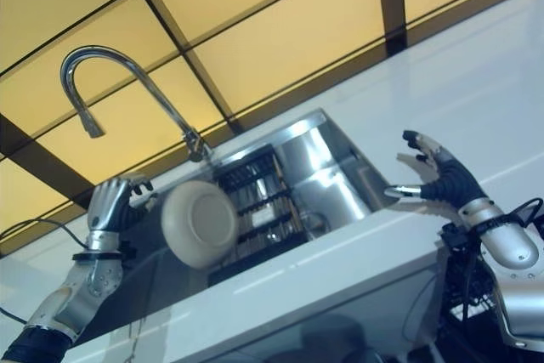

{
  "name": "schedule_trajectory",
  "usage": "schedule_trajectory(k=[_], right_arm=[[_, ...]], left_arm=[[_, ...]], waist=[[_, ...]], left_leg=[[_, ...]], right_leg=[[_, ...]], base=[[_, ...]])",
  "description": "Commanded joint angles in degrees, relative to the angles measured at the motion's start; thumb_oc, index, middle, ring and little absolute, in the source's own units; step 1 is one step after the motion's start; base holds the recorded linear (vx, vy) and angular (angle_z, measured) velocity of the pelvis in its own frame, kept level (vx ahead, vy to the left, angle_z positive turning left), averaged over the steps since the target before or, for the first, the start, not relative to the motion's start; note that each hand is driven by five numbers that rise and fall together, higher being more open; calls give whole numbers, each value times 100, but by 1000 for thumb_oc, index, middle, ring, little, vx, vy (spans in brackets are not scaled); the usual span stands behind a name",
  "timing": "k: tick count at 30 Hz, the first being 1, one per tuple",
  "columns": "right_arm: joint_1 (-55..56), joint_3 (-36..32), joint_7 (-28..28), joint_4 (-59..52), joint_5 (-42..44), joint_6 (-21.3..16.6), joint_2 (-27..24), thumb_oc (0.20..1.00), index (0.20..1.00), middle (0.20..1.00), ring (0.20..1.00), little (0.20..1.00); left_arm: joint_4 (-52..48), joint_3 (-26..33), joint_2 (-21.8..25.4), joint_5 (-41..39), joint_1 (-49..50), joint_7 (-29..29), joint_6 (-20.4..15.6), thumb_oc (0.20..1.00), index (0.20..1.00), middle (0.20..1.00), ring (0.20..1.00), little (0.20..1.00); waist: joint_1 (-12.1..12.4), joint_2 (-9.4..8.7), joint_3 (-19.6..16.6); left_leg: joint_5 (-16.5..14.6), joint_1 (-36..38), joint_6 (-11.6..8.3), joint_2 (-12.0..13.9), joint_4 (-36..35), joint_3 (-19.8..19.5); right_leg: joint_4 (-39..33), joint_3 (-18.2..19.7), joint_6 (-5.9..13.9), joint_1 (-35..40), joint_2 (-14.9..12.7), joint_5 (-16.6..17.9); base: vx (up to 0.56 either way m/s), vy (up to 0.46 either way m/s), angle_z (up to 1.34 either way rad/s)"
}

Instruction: Pick up plates and place into dishwasher.

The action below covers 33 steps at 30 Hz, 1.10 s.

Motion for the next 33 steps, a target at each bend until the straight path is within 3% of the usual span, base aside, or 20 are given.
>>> schedule_trajectory(k=[1,15,16,17,19,20,24,29,33], right_arm=[[-46,-28,-16,-142,58,-300,218,1000,1000,1000,1000,1000],[-3,151,-162,-43,57,-210,412,1000,1000,1000,1000,1000],[-8,163,-184,-25,59,-208,411,1000,1000,1000,1000,1000],[-21,175,-193,0,49,-212,418,1000,1000,1000,1000,1000],[-22,194,-211,34,60,-217,395,1000,1000,1000,1000,1000],[-27,212,-215,54,86,-223,370,1000,1000,1000,1000,1000],[-106,293,-221,113,230,-153,169,1000,1000,1000,1000,1000],[-265,488,-316,196,299,-24,-82,1000,1000,1000,1000,1000],[-372,673,-394,273,281,3,-204,1000,1000,1000,1000,1000]], left_arm=[[-334,680,449,-387,84,-96,-42,200,200,200,200,200],[-472,884,544,-193,368,-434,-349,200,200,200,200,200],[-491,888,567,-68,364,-416,-370,235,235,235,235,235],[-501,892,587,35,357,-398,-394,319,319,319,319,319],[-531,855,688,527,358,-234,-498,576,576,576,576,576],[-548,819,797,958,345,-134,-534,1000,1000,1000,1000,1000],[-506,402,1106,1030,166,-288,-576,1000,1000,1000,1000,1000],[-280,-272,1012,1042,-187,-539,-756,1000,1000,1000,1000,1000],[-223,-722,798,497,-435,-1407,-862,1000,1000,1000,1000,1000]], waist=[[123,-512,-476],[240,-614,-599],[237,-619,-599],[239,-621,-602],[227,-615,-599],[213,-605,-598],[151,-542,-569],[60,-408,-448],[-47,-270,-296]], left_leg=[[64,-119,-20,-100,-57,73],[6,14,7,-59,-209,-5],[1,20,8,-53,-217,2],[-1,23,8,-49,-223,8],[-14,35,8,-47,-217,28],[-19,38,5,-44,-215,41],[-14,33,-9,-50,-191,77],[25,-2,-13,-82,-125,103],[65,-60,-15,-98,-38,145]], right_leg=[[-2701,71,-3,1499,214,867],[-2832,72,33,1636,272,864],[-2836,74,41,1632,275,868],[-2843,78,46,1632,278,870],[-2838,89,58,1628,281,870],[-2832,98,67,1617,283,871],[-2801,124,105,1584,268,883],[-2698,196,142,1494,227,907],[-2569,310,173,1380,196,930]], base=[[-30,-46,20],[2,-34,7],[8,-46,-2],[14,-39,-3],[0,0,0],[32,-27,-2],[43,-6,-3],[50,18,-1],[56,-5,-3]])
